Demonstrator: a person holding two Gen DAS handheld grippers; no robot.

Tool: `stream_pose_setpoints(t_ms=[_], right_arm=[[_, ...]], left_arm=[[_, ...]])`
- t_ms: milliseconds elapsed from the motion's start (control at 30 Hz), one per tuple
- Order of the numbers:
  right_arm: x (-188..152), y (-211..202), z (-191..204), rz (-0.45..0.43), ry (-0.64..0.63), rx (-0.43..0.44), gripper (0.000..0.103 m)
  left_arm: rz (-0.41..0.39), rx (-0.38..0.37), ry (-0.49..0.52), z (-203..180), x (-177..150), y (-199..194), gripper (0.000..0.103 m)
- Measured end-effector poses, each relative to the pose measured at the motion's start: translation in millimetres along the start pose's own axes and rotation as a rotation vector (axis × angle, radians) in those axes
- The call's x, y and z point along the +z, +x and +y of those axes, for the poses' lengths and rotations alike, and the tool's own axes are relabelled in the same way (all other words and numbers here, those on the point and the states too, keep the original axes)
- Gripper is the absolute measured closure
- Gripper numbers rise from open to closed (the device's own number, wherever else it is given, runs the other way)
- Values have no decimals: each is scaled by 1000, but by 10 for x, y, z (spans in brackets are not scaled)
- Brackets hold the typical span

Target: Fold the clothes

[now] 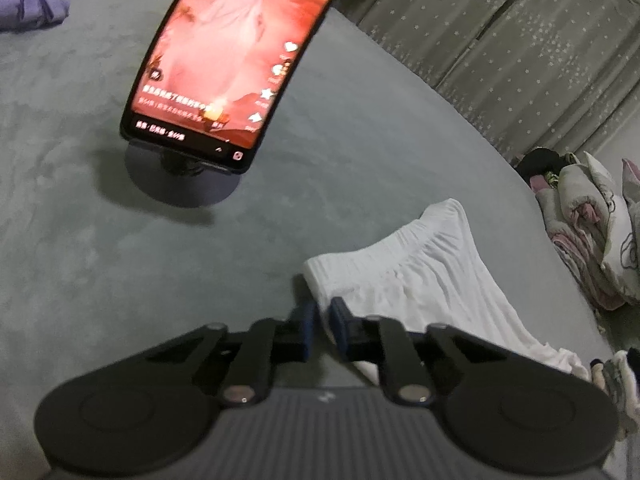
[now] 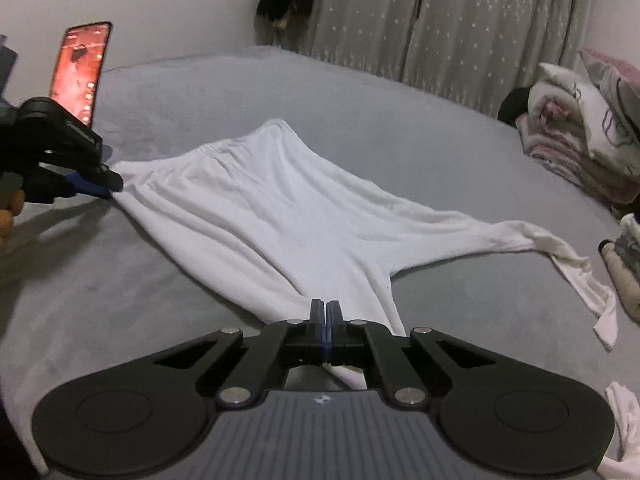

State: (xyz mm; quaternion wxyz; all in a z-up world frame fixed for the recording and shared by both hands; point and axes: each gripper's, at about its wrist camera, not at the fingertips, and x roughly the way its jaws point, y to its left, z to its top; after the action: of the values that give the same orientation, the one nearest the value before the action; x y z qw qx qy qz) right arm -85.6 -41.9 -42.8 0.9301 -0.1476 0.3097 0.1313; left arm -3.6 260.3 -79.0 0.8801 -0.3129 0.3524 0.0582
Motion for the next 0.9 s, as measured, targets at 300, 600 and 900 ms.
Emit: stream_pose_setpoints(t_ms=[300, 600, 900], right_arm=[[-116, -330, 118, -18, -71, 63, 100], [12, -126, 100, -23, -63, 48, 77], [60, 128, -72, 17, 23, 20, 77]], left_arm=[[-3, -15, -30, 156, 36, -81, 96], [9, -44, -53, 142, 35, -21, 85], [12, -52, -44, 66, 4, 35, 81]])
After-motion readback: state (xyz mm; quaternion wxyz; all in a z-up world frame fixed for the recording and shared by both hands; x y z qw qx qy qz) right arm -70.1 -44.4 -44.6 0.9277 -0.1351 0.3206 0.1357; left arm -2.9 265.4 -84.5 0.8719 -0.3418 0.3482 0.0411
